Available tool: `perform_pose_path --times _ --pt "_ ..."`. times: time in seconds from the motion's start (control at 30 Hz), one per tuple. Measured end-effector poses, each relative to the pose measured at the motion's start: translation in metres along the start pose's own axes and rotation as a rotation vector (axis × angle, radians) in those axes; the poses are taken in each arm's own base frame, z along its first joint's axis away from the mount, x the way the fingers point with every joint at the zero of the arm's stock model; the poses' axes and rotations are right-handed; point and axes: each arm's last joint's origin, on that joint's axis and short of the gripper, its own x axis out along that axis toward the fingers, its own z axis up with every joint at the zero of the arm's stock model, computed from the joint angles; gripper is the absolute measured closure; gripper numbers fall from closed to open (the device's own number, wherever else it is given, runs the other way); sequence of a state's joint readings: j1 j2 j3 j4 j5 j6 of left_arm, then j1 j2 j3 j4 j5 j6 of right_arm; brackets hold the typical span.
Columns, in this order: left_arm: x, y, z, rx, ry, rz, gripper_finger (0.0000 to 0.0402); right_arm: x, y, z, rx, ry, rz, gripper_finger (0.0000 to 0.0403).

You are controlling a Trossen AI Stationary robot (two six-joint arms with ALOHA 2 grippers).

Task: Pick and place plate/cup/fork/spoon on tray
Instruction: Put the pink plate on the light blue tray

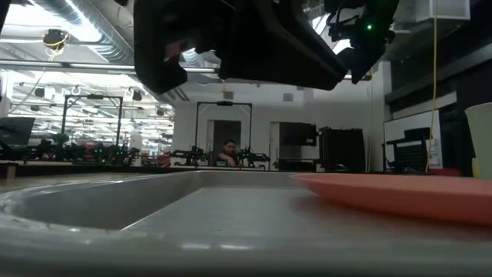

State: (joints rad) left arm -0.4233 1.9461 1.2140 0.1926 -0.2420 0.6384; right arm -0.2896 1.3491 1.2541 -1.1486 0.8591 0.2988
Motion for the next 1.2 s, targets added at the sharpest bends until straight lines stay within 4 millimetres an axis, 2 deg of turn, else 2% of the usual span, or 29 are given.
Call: perform_pose_path --times 0.17,0.37,0.53,0.87,1.0,1.2 --pt "0.0 0.001 0.0 -0.025 -0.004 0.001 0.033 0.0 0.001 0.0 -0.02 0.015 0.05 0.0288" --pt "0.01 0.018 -0.016 -0.095 -0.074 -0.079 0.0336 0.0 0.002 -0.001 -0.019 0.017 0.058 0.0288" --pt "0.026 0.017 -0.029 -0.145 -0.141 -0.146 0.0336 0.0 0.002 -0.001 -0.021 0.022 0.074 0.0288" --pt "0.037 0.033 -0.046 -0.215 -0.178 -0.138 0.0337 0.0 0.002 -0.001 -0.048 0.025 0.08 0.0288" --pt "0.046 0.03 -0.056 -0.224 -0.199 -0.163 0.0337 0.0 0.002 -0.001 -0.049 0.026 0.082 0.0288" --pt "0.047 0.026 -0.059 -0.303 -0.153 -0.177 0.0337 0.0 0.002 -0.001 -0.049 0.026 0.082 0.0288"
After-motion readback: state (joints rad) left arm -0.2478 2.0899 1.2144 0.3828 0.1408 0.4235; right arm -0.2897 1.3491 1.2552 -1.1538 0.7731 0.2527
